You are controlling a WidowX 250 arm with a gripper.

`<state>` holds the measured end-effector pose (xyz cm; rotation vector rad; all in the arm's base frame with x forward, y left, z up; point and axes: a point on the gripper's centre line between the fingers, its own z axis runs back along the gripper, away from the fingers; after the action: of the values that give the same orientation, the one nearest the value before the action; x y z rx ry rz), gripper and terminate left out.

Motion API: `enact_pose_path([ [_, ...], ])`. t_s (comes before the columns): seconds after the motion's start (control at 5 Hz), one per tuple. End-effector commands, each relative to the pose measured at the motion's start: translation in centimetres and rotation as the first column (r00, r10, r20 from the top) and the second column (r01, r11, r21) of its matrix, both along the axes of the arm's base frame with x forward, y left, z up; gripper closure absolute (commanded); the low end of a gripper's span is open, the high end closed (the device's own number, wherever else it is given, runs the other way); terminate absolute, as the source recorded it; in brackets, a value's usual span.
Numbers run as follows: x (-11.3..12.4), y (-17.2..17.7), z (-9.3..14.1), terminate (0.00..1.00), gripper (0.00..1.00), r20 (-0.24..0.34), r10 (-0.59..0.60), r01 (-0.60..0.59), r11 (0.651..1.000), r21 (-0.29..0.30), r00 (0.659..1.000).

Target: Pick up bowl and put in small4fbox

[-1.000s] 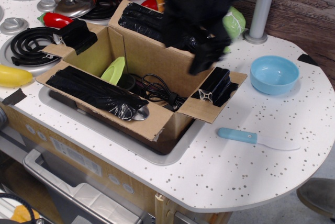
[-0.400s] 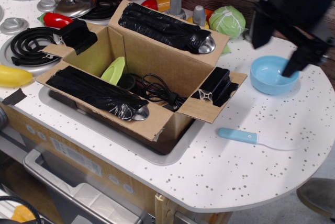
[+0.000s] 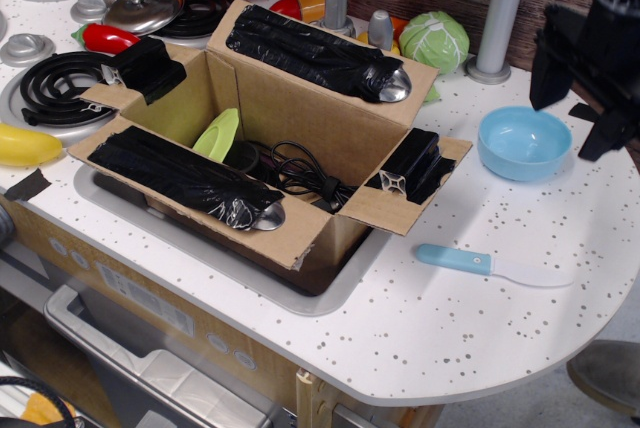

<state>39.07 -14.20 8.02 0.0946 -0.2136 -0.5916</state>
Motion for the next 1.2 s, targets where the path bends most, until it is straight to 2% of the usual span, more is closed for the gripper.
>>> enact_pose_path([
  [0.0, 3.6, -0.6, -0.3, 0.0, 0.0, 0.132, -0.077, 0.082, 0.996, -0.037, 0.988],
  [0.2, 4.2, 0.0, -2.6, 0.0, 0.0, 0.13, -0.095, 0.102, 0.993, -0.056, 0.987],
  [0.4, 4.6, 0.2, -4.0, 0.0, 0.0, 0.13, -0.097, 0.106, 0.993, -0.058, 0.987],
  [0.6, 4.6, 0.1, -5.1, 0.0, 1.0, 0.137, -0.076, 0.086, 0.994, -0.071, 0.988],
  [0.8, 3.8, 0.4, -4.3, 0.0, 1.0, 0.11, -0.052, 0.059, 0.997, -0.053, 0.993],
  [1.0, 2.2, 0.9, 0.5, 0.0, 1.0, 0.041, -0.001, 0.0, 0.999, 0.047, 0.999],
])
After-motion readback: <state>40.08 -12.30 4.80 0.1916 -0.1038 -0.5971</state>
